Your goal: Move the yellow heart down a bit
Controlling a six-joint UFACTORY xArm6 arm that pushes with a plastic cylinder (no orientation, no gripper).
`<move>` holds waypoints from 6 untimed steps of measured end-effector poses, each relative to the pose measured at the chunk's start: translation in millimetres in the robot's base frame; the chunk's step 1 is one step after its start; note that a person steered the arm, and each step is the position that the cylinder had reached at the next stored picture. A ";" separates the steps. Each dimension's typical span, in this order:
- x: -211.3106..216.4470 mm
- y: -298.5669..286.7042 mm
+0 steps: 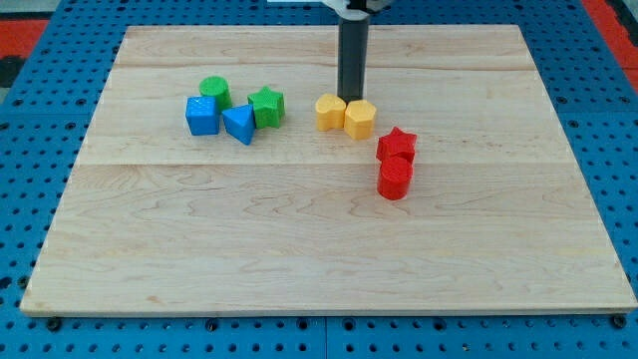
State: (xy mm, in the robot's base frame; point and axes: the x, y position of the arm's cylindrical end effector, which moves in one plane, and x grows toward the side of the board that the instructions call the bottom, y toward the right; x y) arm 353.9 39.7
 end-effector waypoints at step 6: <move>32.9 -16.6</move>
